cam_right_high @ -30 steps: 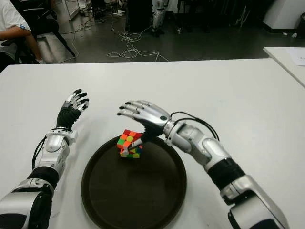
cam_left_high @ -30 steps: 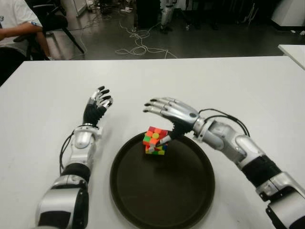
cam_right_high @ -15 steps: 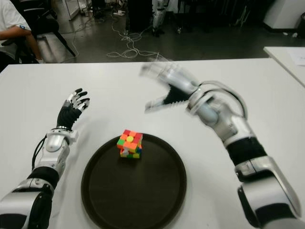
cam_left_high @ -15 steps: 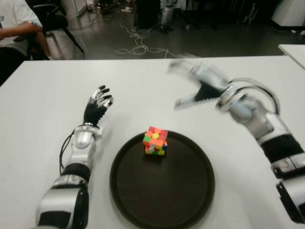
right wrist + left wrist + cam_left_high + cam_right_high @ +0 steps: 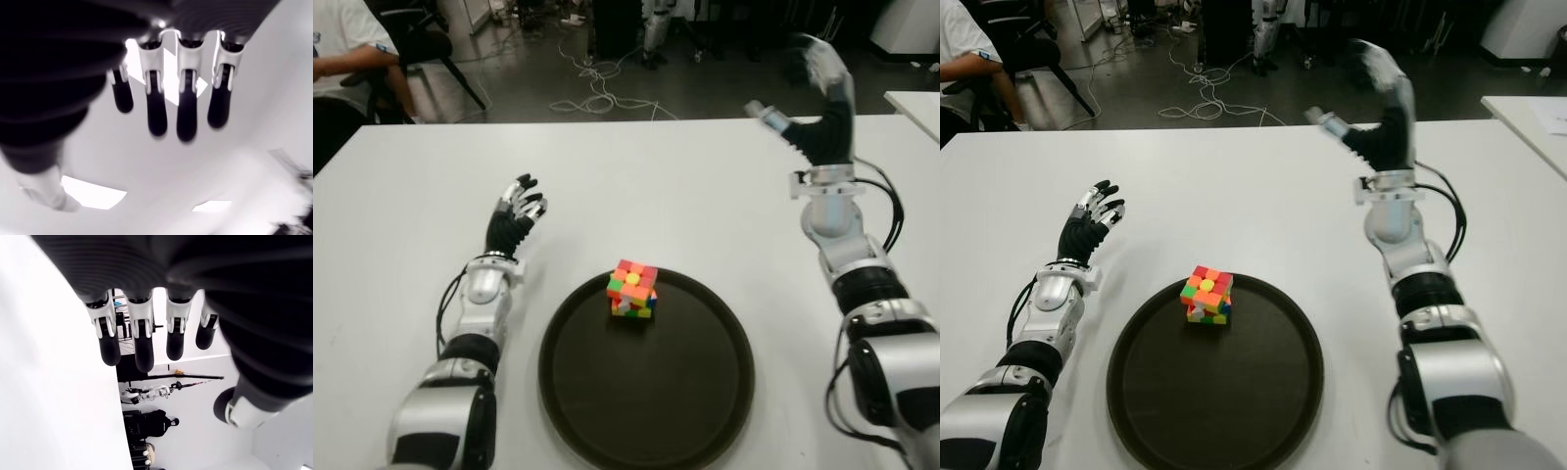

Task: Pick up the Rubik's Cube and put it in the plate

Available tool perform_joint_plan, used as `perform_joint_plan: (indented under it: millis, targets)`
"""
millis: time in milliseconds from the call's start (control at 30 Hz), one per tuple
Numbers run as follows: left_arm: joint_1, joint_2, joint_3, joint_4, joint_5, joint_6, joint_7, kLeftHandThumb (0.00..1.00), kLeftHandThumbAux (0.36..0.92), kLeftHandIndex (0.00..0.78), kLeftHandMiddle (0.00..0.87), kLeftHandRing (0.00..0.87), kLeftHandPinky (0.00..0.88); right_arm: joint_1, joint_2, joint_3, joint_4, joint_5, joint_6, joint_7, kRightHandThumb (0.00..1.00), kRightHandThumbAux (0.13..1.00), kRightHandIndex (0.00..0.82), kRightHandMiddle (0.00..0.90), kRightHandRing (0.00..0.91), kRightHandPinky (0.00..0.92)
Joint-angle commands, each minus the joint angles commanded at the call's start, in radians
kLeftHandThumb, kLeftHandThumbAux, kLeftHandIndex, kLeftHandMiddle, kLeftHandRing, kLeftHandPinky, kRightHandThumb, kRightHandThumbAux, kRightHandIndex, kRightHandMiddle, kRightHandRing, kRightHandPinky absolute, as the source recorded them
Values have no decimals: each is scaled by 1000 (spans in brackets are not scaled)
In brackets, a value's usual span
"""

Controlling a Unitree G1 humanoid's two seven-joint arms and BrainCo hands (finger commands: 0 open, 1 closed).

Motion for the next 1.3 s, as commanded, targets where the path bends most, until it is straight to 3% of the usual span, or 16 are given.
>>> perform_joint_plan:
  millis: [100,267,400,500,667,767,1000,1300]
  targets:
    - [-3,0,4,-1,-5,2,-2,358,667,68,147,146,155,4,-3,-25,40,17,81,1,123,696,372,512,564,596]
    - [-9,-7,11,-11,-19,7,-11,353,680,71,150,146,148,8,15,-21,45,17,125,-29,112,693,394,544,593,605]
    - [-9,-20,-2,-56,-11,14,2,345,691,72,149,146,158,-18,18,-10,31,3,132,-64,107,707,410,562,606,630]
    - [-19,-25,-5,-59,-7,23,10,337,696,70,147,145,152,-11,12,2,32,-16,104,-72,112,715,398,551,596,627]
    - [-103,-3,14,45,-12,56,21,329,703,67,147,143,137,10,3,46,42,-84,26,-125,133,733,380,523,563,587]
    - [-125,2,20,85,-8,60,34,329,707,72,152,149,145,25,-6,75,54,-131,-20,-162,145,748,407,521,548,567]
    - [-111,10,29,112,-5,43,53,342,714,84,166,167,185,34,-28,125,81,-211,-79,-236,164,762,438,517,536,552]
    - [-109,11,36,107,-4,44,66,345,717,72,150,144,142,40,-38,159,92,-261,-119,-265,165,747,420,507,533,567]
